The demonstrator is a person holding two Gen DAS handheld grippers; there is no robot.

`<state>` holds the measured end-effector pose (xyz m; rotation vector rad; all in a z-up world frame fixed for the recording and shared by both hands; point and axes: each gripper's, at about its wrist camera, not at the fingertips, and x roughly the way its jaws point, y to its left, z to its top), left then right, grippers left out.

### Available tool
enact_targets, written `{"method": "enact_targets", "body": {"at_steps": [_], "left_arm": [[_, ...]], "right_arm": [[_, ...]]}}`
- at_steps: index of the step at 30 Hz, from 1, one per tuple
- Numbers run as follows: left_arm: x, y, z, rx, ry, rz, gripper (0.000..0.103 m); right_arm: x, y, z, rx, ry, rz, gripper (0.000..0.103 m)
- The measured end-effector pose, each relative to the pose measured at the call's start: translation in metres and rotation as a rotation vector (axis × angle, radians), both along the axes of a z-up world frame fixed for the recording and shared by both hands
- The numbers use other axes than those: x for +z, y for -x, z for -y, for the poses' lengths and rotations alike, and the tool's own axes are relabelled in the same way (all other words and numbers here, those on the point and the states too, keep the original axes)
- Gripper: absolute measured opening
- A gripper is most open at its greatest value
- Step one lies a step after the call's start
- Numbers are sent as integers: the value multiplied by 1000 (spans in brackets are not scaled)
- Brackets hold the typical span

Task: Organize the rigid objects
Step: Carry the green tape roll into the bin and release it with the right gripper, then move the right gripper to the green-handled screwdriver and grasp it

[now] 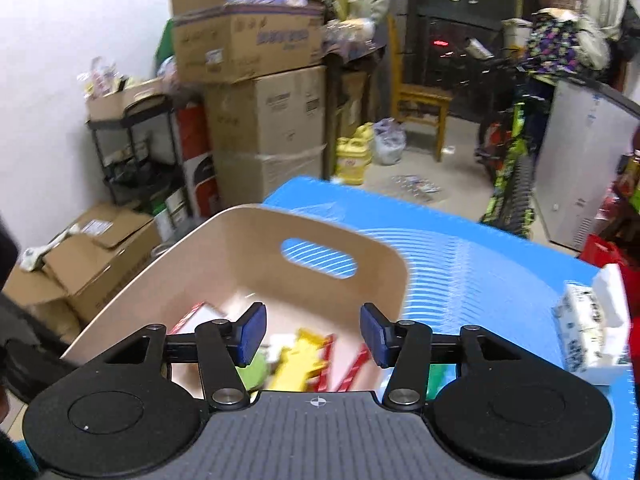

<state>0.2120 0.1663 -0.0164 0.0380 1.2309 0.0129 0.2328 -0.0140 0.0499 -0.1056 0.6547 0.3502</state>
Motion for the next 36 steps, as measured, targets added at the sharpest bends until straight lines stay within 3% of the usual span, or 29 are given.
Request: {"method": "enact_targets", "body": {"at_steps": [9, 20, 27, 36], "left_arm": [[0, 0, 0, -1, 0, 0, 6], [0, 0, 0, -1, -2, 0, 7], [0, 0, 0, -1, 0, 0, 7], [0, 0, 0, 0, -1, 0, 7]], "right_arm": [[-8, -26, 57, -176, -10, -5, 63], [-65, -55, 89, -265, -48, -120, 63], [-98, -66, 83, -273, -74, -168, 63], [-129, -77, 68, -287, -20, -205, 60]]}}
